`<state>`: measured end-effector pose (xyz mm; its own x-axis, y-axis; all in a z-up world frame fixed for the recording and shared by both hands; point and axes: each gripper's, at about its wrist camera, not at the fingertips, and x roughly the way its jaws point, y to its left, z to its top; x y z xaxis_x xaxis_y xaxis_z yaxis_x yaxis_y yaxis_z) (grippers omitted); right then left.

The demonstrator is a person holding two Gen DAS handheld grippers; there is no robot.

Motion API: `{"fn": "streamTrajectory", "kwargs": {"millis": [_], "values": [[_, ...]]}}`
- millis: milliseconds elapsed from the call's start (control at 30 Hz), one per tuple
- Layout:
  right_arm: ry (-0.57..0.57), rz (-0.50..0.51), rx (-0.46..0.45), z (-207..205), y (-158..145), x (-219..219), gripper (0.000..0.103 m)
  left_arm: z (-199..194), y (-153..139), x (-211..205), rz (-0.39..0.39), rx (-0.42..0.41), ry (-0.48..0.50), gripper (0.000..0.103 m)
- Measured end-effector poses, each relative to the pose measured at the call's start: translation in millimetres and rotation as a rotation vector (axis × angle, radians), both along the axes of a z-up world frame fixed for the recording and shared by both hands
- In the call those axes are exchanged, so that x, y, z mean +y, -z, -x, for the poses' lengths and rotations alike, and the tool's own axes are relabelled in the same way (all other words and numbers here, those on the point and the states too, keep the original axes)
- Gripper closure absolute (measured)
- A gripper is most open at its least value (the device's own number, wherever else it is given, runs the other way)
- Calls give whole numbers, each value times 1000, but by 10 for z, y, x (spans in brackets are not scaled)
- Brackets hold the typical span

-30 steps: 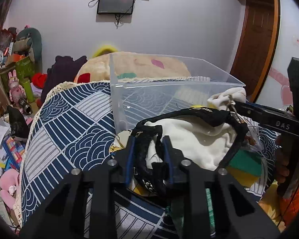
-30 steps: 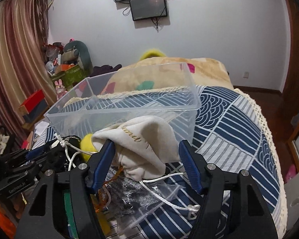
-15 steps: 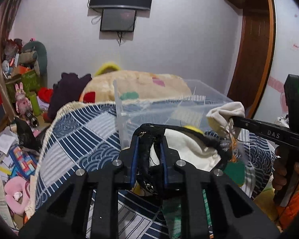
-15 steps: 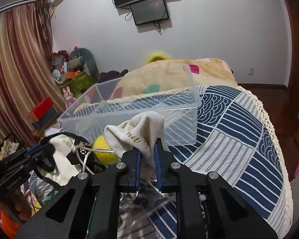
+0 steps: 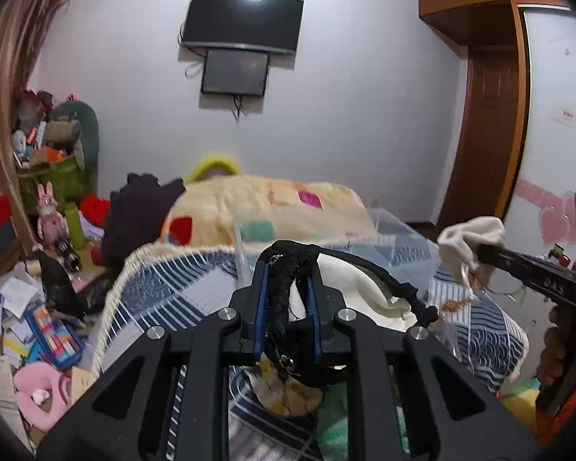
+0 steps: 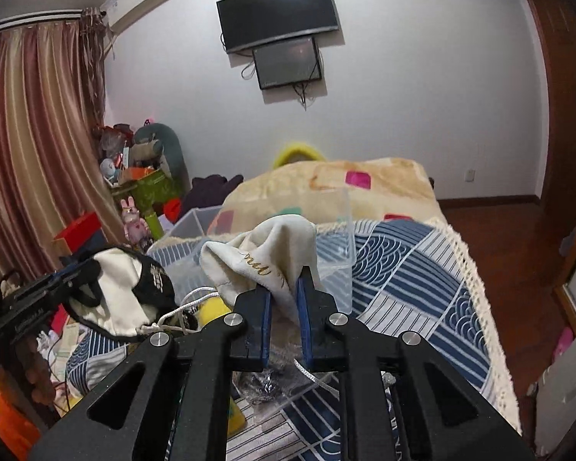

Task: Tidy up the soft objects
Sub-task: 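Lower the cloth into the clear box and open the left tool while the right tool carries the pouch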

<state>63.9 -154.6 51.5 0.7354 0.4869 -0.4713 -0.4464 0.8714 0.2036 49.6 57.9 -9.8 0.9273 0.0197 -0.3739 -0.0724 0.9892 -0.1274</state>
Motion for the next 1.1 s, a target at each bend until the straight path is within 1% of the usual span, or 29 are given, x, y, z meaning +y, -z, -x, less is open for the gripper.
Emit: {"fn": "streamTrajectory", "kwargs": {"millis": [200, 300, 400, 500, 767, 900, 1100], "values": [[16, 4, -50, -27, -139, -1, 92, -109, -181, 4, -45, -49, -37, 85], [27, 17, -86, -67, -208, 37, 92, -192, -226, 33, -48, -57, -59, 85], [36, 32, -103, -152, -236, 71, 92, -313, -239, 69, -45, -52, -79, 85], [54, 57, -125, -223, -252, 126, 92, -461, -198, 88, -53, -25, -94, 85], [83, 80, -115, -500, -234, 236, 92, -852, -8, 118, -78, 54, -125, 85], [89, 115, -89, -605, -140, 310, 92, -999, 110, 101, -87, 92, -118, 85], [62, 168, -27, -717, 39, 408, 92, -1144, 279, 22, -115, 148, -78, 85]]}}
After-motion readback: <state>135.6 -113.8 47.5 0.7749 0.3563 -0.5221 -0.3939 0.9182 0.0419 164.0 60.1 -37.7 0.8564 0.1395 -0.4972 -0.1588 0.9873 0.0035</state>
